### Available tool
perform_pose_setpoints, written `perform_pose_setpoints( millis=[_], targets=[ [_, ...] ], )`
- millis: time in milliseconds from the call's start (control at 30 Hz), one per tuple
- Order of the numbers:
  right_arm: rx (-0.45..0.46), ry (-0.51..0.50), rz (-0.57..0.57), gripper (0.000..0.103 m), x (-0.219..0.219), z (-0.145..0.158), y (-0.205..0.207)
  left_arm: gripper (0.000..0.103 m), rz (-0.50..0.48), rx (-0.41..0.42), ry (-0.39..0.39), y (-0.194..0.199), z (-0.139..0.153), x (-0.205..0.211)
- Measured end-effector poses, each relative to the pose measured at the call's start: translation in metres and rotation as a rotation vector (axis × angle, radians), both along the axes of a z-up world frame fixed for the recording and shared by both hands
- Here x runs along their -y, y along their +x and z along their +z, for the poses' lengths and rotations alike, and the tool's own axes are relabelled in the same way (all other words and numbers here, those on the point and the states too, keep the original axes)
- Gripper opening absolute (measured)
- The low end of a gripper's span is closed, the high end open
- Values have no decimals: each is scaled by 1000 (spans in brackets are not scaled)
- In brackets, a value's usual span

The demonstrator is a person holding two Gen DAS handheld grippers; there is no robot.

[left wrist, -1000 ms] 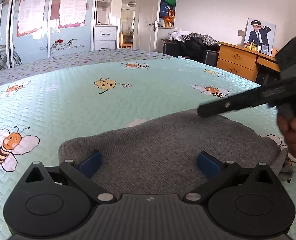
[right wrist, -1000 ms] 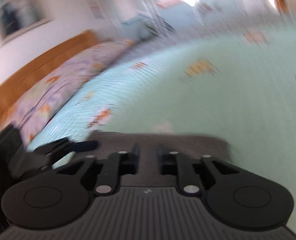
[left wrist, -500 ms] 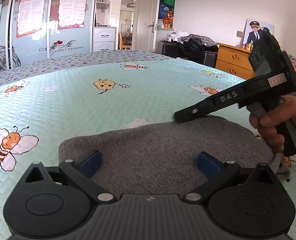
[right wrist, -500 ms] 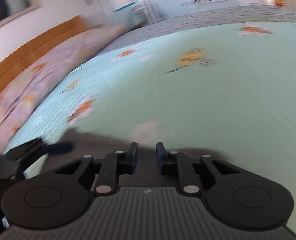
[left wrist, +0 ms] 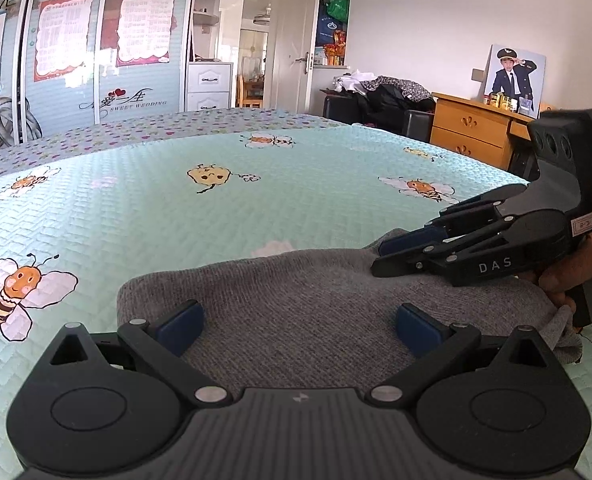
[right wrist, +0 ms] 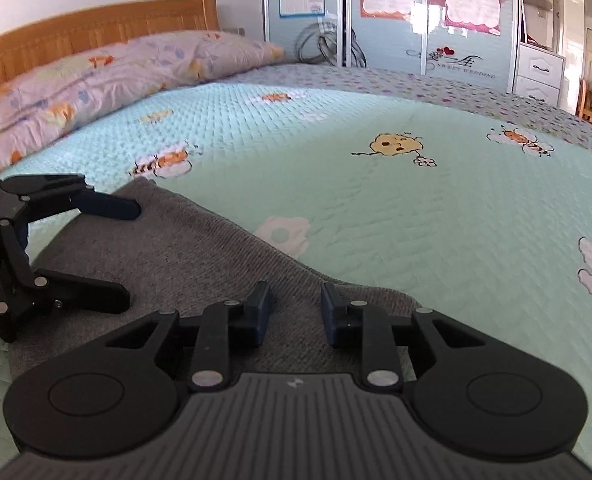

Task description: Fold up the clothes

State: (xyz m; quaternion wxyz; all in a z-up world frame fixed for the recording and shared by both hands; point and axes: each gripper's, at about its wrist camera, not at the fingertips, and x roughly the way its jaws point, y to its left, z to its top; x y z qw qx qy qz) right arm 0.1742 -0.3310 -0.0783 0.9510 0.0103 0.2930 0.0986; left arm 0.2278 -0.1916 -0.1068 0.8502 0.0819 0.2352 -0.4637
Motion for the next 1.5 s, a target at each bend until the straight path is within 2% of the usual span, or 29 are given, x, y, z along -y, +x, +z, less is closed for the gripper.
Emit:
perform_pose_setpoints(
  millis=[100,200,267,367,433,533,600,667,800,900,967,1033,1067,1200,1333,1400,1467,1500],
  targets=[
    [14,35,7,32,31,-3,-19,102,-1,-2,-6,1,0,-1],
    [36,19,-12,43,61,7,-47,102,0,-8,-9,2,0,-3],
    [57,24,-21,68,75,14,-67,102,1,-11,-1,2,3,-4],
    [94,65,-17,70,72,24,-101,102,-9,21,31,-10,12,-9],
    [75,23,-8,72,66,19,-128,102,-27,33,29,-23,16,-22],
    [35,49,-64,81,81,6,-169,102,-54,54,46,-43,15,-44],
    [55,53,-114,81,82,11,-190,103,-40,69,94,-53,12,-55],
    [95,47,-152,80,77,20,-208,102,-22,47,110,-60,13,-64],
    [241,6,-117,82,41,41,-219,102,-38,71,100,-81,20,-66],
    [262,-145,-85,83,5,36,-203,102,-46,130,148,-96,21,-61],
    [190,-235,-95,83,-8,22,-188,102,-47,172,180,-107,21,-63],
    [104,-230,-102,80,-4,10,-186,102,-48,214,211,-117,21,-64],
    [97,-215,-113,80,-1,8,-191,102,-48,235,227,-123,22,-64],
    [201,-118,-150,82,8,28,-218,102,-85,256,154,-138,39,-67],
    [276,-70,-57,82,-7,47,-215,102,-84,299,243,-141,27,-47],
    [265,-108,37,75,-24,46,-208,102,-75,292,267,-144,22,-50],
    [232,-187,119,50,-41,39,-197,102,-65,266,269,-148,19,-60],
    [221,-233,147,46,-50,34,-192,102,-51,247,270,-149,18,-68]
  ],
)
